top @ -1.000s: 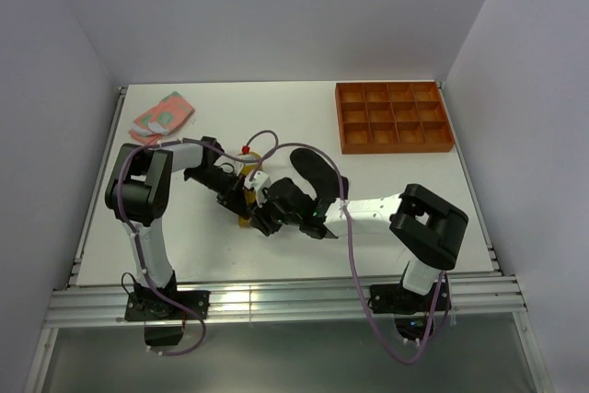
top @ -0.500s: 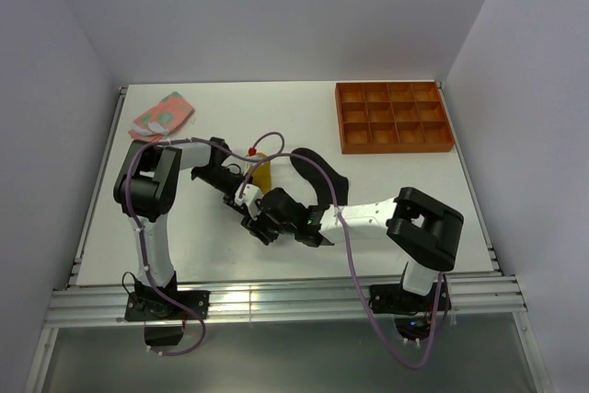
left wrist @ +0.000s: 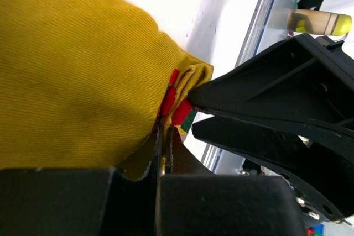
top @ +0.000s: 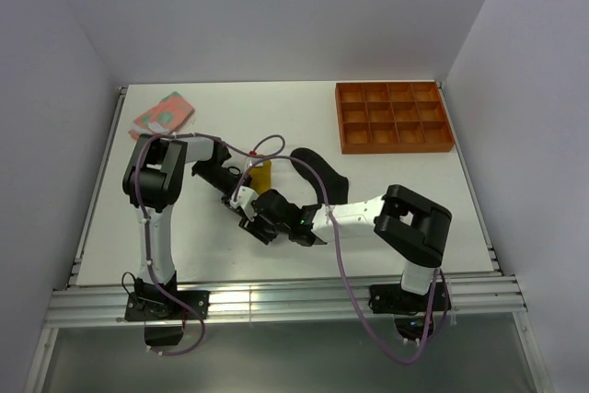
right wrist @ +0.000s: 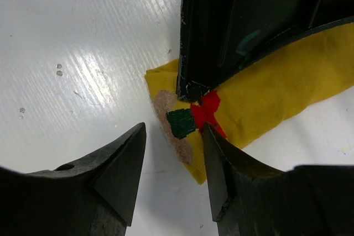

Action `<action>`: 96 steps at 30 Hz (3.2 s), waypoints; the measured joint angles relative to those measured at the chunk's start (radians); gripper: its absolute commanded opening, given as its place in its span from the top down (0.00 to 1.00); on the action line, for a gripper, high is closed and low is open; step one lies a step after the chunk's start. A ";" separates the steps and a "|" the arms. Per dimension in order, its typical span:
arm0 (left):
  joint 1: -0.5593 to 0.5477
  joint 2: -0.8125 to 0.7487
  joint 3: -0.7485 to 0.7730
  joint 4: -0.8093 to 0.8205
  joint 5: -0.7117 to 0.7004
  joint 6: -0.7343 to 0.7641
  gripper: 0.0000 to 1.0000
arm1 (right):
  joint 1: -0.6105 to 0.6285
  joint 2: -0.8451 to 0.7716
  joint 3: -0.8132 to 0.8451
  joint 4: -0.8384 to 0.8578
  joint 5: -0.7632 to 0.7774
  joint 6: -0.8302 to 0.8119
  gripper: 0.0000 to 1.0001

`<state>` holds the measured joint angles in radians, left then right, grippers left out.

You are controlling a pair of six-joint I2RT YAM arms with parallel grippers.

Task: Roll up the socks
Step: Roll the sock at the center of the board.

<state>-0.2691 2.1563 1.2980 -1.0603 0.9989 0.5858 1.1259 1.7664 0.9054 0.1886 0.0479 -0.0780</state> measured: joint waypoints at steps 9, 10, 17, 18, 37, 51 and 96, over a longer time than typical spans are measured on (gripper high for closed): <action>0.002 0.039 0.044 -0.084 -0.008 0.050 1.00 | 0.016 0.024 0.006 -0.003 0.040 -0.011 0.46; 0.002 0.044 0.049 -0.093 -0.010 0.056 1.00 | 0.017 0.026 0.006 -0.002 0.042 -0.011 0.46; 0.005 0.087 0.085 -0.170 -0.010 0.110 1.00 | 0.022 0.042 0.006 0.017 0.074 -0.018 0.67; 0.006 0.087 0.085 -0.177 -0.010 0.116 1.00 | 0.022 0.043 0.006 0.021 0.076 -0.017 0.70; 0.077 -0.089 0.023 0.052 -0.014 -0.033 0.67 | -0.039 0.060 0.068 -0.054 -0.097 0.053 0.92; 0.238 -0.418 -0.145 0.426 -0.075 -0.267 0.68 | -0.193 0.169 0.246 -0.229 -0.484 0.134 0.92; -0.075 -0.739 -0.568 0.638 -0.290 0.169 0.40 | -0.356 0.441 0.574 -0.547 -0.907 0.227 0.93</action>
<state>-0.3443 1.4178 0.7303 -0.4225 0.7090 0.7544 0.7696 2.2070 1.4792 -0.3588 -0.8593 0.1490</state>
